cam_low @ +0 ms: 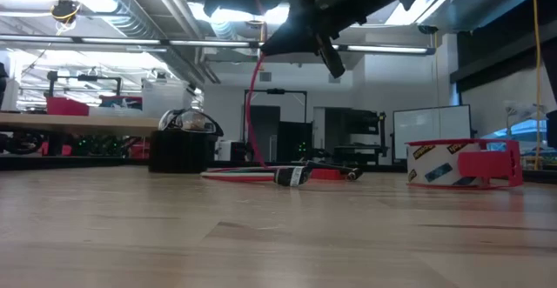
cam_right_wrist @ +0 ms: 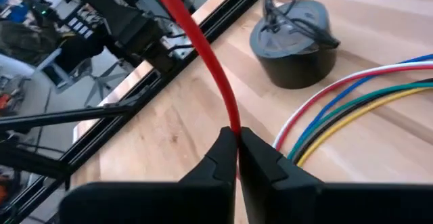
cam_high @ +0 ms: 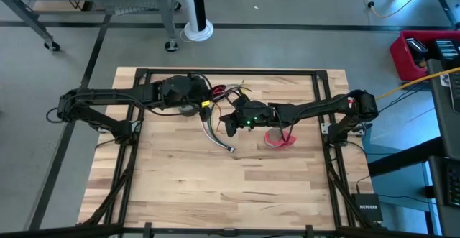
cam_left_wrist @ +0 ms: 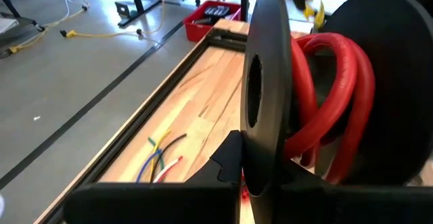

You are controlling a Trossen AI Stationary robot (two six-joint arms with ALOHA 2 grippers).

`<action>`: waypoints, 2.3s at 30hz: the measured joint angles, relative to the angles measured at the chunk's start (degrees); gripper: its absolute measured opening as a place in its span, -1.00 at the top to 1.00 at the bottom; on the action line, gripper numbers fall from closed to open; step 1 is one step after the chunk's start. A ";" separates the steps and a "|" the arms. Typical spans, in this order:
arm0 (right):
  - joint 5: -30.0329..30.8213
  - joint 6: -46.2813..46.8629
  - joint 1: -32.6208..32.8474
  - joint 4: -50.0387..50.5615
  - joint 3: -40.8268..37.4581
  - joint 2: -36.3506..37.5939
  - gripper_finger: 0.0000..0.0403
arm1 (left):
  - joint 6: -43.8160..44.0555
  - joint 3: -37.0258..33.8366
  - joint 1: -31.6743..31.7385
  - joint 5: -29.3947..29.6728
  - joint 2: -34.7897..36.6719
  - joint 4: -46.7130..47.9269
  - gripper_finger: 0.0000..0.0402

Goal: Coil cords
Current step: Coil the red wire onto the spool

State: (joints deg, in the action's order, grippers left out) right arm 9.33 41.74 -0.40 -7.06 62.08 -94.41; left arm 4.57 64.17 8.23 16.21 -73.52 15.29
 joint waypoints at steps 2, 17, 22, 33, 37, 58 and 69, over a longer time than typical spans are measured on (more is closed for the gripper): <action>1.21 -0.07 0.00 0.08 0.00 0.15 0.94 | 0.10 0.00 0.00 0.00 0.63 0.89 1.00; 11.81 -3.16 -1.64 2.89 -0.02 8.29 0.98 | 4.08 0.00 -0.23 -3.05 1.41 6.64 1.00; 5.74 -2.58 -2.35 -1.77 -0.02 8.68 0.99 | 4.30 0.00 -0.64 -2.89 0.60 7.05 1.00; -0.02 0.04 -2.73 -2.67 -0.04 9.68 0.98 | 4.22 0.00 -0.72 -1.51 0.33 9.97 1.00; -0.14 0.07 -2.67 -2.31 -0.02 10.73 0.98 | 4.22 0.00 -0.72 -1.44 0.29 9.89 1.00; -0.99 1.53 -3.06 -9.45 0.02 11.34 0.98 | 4.02 0.00 -0.79 -1.77 -5.47 3.44 1.00; -1.49 3.13 -2.99 -9.36 0.02 11.34 0.97 | 3.52 -0.05 -0.79 -2.25 -8.46 -5.12 1.00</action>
State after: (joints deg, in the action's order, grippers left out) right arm 7.84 44.86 -3.40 -16.42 62.11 -83.07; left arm 8.10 64.12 7.44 13.96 -81.98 10.17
